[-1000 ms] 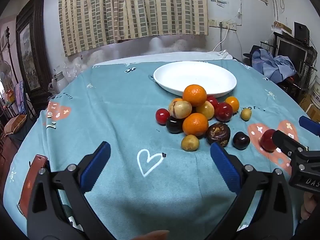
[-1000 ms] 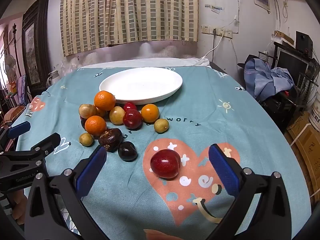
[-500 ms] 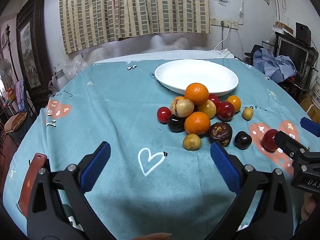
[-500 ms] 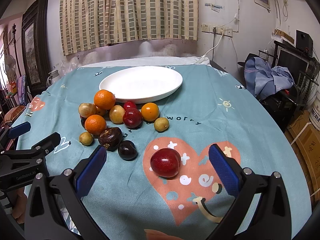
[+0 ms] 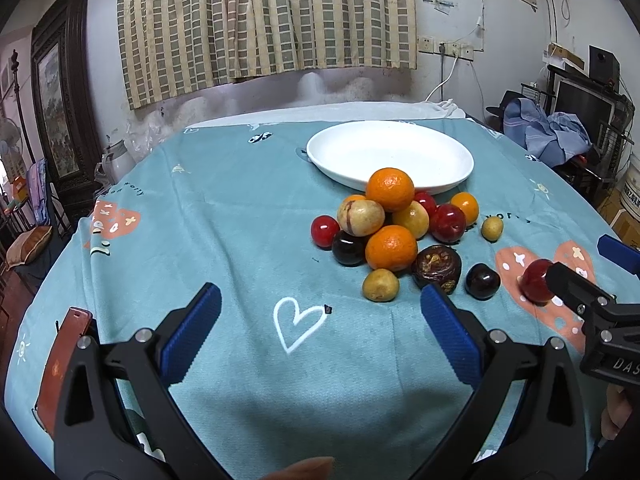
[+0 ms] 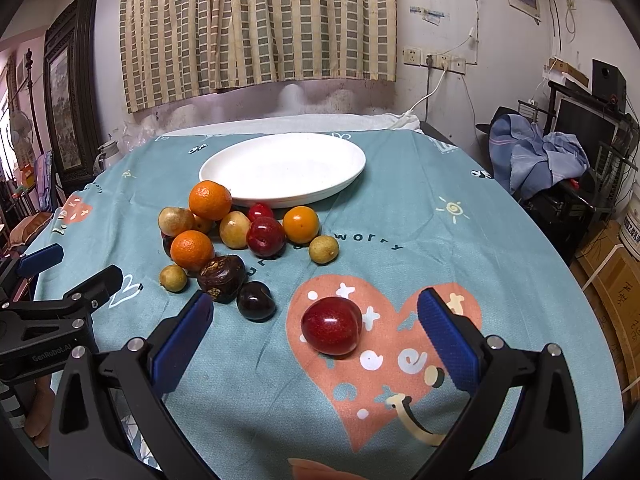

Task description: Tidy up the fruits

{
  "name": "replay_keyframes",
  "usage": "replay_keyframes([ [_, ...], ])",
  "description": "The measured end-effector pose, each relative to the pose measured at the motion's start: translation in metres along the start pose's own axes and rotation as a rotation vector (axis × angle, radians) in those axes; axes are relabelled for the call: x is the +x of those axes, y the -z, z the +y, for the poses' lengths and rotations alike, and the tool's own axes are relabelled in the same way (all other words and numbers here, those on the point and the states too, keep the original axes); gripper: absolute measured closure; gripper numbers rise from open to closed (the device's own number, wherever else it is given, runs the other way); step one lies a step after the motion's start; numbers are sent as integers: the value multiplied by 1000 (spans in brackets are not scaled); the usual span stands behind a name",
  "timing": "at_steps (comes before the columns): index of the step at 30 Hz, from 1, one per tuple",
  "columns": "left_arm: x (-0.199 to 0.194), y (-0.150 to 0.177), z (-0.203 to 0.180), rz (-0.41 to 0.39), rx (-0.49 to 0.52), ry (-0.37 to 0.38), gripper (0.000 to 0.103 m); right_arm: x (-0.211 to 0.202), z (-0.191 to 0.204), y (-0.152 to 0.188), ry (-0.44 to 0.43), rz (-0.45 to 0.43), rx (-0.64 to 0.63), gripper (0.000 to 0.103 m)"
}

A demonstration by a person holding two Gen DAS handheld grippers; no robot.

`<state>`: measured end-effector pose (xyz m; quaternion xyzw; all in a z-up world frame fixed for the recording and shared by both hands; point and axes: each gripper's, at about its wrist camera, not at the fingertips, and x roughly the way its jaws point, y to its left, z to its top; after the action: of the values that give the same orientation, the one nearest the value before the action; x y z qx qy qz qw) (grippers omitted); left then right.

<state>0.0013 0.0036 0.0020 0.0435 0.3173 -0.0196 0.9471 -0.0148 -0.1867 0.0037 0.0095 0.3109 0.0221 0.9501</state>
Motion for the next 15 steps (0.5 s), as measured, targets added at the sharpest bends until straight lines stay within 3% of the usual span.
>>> replay_keyframes([
  [15,1,0,-1,4,0,0,2,-1,1,0,0,-2,1,1],
])
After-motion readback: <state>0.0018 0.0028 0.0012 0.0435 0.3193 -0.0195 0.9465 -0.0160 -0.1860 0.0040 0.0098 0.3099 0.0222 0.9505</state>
